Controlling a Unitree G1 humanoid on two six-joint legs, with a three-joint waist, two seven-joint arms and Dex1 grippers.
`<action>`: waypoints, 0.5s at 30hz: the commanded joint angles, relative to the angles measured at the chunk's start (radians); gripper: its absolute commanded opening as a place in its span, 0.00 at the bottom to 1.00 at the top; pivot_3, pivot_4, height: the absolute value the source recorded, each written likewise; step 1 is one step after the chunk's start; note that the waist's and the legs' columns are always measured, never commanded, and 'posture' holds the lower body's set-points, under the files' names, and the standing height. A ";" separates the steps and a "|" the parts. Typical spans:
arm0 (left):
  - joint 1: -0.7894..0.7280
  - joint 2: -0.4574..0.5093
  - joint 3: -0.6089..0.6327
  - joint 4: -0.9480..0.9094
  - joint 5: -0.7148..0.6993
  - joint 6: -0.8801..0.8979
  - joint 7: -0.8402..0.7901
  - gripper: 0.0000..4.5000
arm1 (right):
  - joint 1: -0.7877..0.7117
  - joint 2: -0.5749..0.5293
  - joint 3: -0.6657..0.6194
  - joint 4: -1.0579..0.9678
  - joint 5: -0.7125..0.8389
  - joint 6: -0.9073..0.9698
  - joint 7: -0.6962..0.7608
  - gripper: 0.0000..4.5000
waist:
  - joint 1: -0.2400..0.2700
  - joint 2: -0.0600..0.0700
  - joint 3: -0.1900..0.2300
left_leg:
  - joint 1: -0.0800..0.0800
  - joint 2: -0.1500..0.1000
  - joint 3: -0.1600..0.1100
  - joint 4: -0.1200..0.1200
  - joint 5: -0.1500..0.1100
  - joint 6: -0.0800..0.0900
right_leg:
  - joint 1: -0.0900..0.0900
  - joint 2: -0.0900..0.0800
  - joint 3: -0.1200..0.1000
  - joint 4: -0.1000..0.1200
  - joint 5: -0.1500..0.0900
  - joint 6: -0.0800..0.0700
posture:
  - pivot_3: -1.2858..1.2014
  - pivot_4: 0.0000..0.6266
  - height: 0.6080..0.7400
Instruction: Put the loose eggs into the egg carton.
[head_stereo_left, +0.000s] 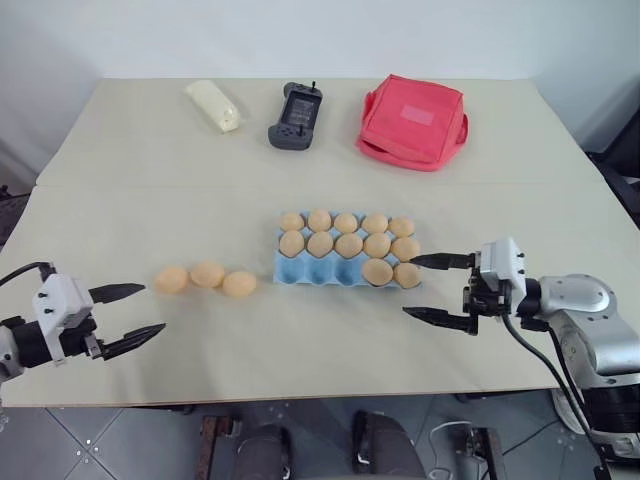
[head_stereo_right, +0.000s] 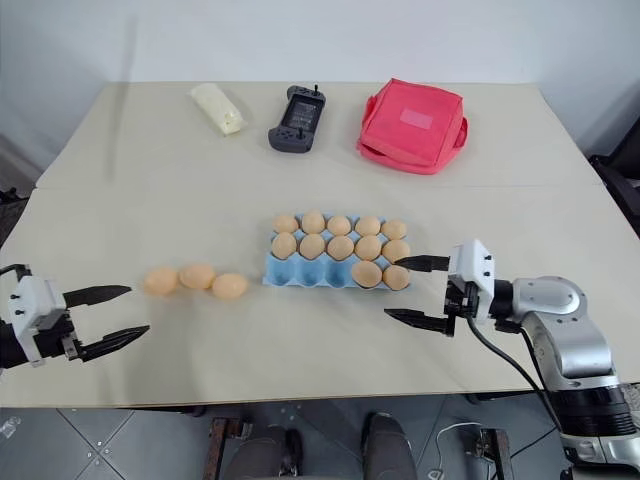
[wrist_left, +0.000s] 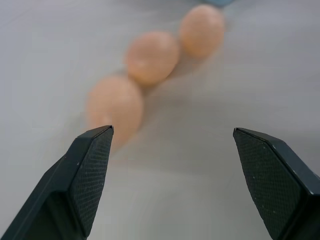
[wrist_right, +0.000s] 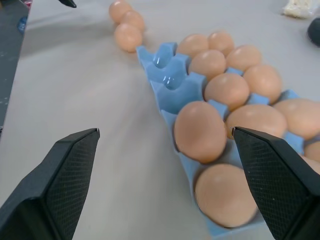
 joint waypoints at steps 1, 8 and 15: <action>-0.041 -0.018 -0.029 -0.051 -0.021 0.011 0.006 0.91 | 0.007 -0.009 -0.034 -0.012 0.015 -0.017 0.000 0.99 | 0.002 0.000 0.000 | 0.000 0.000 0.000 0.000 0.000 0.000 | 0.000 0.000 0.000 0.000 0.000 0.000 | 0.52 0.24 1.00; -0.243 -0.056 -0.268 -0.131 0.026 0.115 0.015 0.91 | 0.020 0.002 -0.009 -0.044 0.003 -0.014 -0.016 0.99 | 0.019 0.000 0.000 | 0.000 0.000 0.001 0.000 0.000 0.000 | 0.000 0.000 -0.001 0.003 0.002 0.000 | 0.52 0.24 1.00; -0.486 -0.118 -0.462 -0.039 0.152 0.120 0.032 0.91 | 0.015 0.010 0.001 -0.059 0.000 -0.008 -0.033 0.99 | 0.022 0.000 0.000 | 0.000 -0.002 0.004 0.002 0.000 0.000 | 0.000 0.001 -0.001 0.002 0.002 0.001 | 0.52 0.24 1.00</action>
